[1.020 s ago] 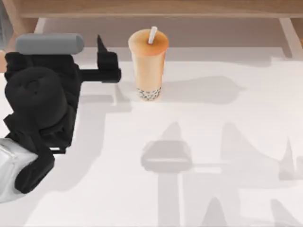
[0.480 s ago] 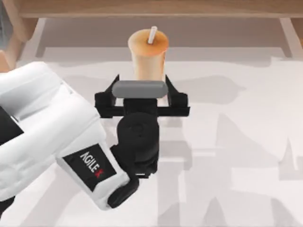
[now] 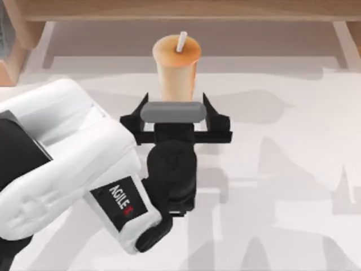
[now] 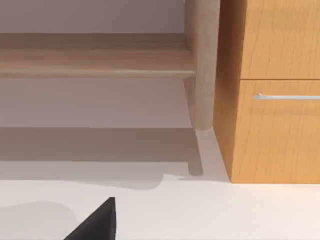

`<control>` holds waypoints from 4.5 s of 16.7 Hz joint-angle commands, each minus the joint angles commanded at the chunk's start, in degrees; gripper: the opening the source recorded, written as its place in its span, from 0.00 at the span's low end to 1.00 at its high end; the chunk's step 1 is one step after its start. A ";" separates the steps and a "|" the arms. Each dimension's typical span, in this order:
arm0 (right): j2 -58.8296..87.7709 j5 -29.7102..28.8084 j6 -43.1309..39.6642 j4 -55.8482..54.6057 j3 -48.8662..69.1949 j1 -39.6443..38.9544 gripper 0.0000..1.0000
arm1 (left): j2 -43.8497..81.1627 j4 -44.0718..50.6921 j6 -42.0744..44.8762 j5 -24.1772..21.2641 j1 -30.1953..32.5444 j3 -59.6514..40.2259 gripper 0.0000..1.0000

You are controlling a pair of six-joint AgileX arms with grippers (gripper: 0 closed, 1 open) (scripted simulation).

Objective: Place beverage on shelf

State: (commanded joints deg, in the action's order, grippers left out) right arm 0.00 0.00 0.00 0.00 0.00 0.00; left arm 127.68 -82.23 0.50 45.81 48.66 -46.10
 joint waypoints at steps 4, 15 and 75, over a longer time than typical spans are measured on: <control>0.00 0.00 0.00 0.00 0.00 0.00 1.00 | 1.98 3.07 -0.08 -2.68 -2.53 -5.18 1.00; 0.00 0.00 0.00 0.00 0.00 0.00 1.00 | 6.20 9.48 -0.21 -8.01 -7.82 -15.64 1.00; 0.00 0.00 0.00 0.00 0.00 0.00 1.00 | -4.94 69.89 -3.35 -9.81 -9.68 -59.34 0.00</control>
State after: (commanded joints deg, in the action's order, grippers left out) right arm 0.00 0.00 0.00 0.00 0.00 0.00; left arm 122.75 -12.34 -2.84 36.00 38.98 -105.45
